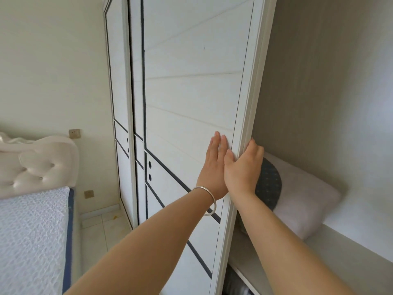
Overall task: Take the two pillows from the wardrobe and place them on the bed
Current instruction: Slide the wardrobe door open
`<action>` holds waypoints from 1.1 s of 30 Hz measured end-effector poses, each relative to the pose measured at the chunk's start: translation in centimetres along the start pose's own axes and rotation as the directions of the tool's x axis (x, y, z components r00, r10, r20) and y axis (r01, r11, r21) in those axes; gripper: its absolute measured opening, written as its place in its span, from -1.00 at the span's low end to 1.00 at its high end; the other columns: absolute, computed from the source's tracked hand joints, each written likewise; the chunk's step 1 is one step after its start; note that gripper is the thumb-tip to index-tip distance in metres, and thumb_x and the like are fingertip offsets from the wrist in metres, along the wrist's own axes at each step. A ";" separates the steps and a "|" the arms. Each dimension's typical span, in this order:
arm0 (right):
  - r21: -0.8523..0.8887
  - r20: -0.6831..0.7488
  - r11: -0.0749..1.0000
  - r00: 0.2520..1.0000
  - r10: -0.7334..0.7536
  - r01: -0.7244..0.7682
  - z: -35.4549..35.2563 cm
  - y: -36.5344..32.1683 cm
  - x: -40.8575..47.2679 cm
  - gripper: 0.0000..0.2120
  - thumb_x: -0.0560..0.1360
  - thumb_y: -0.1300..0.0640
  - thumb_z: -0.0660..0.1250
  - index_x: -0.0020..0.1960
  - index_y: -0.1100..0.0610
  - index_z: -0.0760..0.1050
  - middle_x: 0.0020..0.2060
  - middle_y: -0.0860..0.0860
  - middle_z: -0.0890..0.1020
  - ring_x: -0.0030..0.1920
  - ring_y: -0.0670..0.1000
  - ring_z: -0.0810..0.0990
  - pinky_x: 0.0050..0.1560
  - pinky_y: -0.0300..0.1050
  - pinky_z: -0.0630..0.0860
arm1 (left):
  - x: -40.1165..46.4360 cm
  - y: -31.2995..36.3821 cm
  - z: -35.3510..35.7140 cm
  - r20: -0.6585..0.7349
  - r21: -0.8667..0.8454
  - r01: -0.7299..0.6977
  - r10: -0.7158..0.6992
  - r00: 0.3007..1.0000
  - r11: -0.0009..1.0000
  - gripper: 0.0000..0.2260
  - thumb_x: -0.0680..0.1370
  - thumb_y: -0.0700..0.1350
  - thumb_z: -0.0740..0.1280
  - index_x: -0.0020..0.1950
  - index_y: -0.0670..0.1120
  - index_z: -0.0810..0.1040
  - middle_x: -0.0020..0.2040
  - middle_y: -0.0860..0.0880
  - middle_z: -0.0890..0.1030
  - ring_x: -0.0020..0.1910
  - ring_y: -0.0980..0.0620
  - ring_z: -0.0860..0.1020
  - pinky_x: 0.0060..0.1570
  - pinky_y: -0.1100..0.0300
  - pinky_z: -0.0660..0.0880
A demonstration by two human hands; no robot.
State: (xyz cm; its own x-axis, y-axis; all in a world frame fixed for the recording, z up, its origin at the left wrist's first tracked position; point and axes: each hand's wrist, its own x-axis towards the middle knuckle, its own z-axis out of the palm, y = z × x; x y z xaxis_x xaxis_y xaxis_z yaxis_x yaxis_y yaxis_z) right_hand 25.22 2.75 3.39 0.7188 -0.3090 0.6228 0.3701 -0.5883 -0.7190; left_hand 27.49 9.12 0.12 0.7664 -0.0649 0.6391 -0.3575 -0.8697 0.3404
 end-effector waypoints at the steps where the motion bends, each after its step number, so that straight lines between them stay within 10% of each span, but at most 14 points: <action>1: -0.007 0.010 1.000 1.000 -0.012 0.013 1.2 -0.2 0.4 -0.49 0.53 0.07 0.27 0.41 0.21 0.21 0.27 0.13 0.37 0.23 0.10 0.43 0.15 -0.09 0.45 | 0.8 -1.2 0.1 -0.010 -0.013 0.010 -0.010 1.000 1.000 -0.33 0.65 0.04 0.09 0.54 -0.11 -0.31 0.56 -0.05 -0.34 0.50 0.06 -0.36 0.36 0.26 -0.36; 15: -0.096 0.007 0.965 0.969 -0.246 0.245 14.8 -0.1 5.8 -0.46 0.41 -0.12 0.36 0.26 0.17 0.40 0.13 0.09 0.50 0.11 0.07 0.47 -0.07 -0.14 0.45 | 7.7 -12.8 0.6 -0.159 -0.106 0.088 -0.104 0.982 0.991 -0.26 0.58 -0.03 0.27 0.56 -0.11 -0.16 0.59 -0.01 -0.15 0.56 0.09 -0.12 0.52 0.21 0.00; 33: 0.004 0.216 0.956 0.934 -0.286 0.292 26.5 -0.9 10.3 -0.27 0.49 -0.20 0.22 0.51 0.11 0.04 0.51 0.02 0.15 0.48 0.04 0.16 0.38 0.00 0.30 | 13.2 -22.8 0.6 -0.138 -0.072 0.203 -0.211 0.968 0.977 -0.21 0.55 0.03 0.30 0.56 -0.09 -0.16 0.59 0.05 -0.14 0.55 0.16 -0.07 0.32 0.44 0.06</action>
State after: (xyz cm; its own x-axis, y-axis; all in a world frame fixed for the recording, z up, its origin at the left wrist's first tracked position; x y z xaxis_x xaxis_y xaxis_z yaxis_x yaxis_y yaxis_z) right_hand 47.95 19.89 2.27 0.6921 0.0413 0.7207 0.5664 -0.6500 -0.5067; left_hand 46.08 27.82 0.44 0.7432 0.1885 0.6419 -0.2318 -0.8275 0.5114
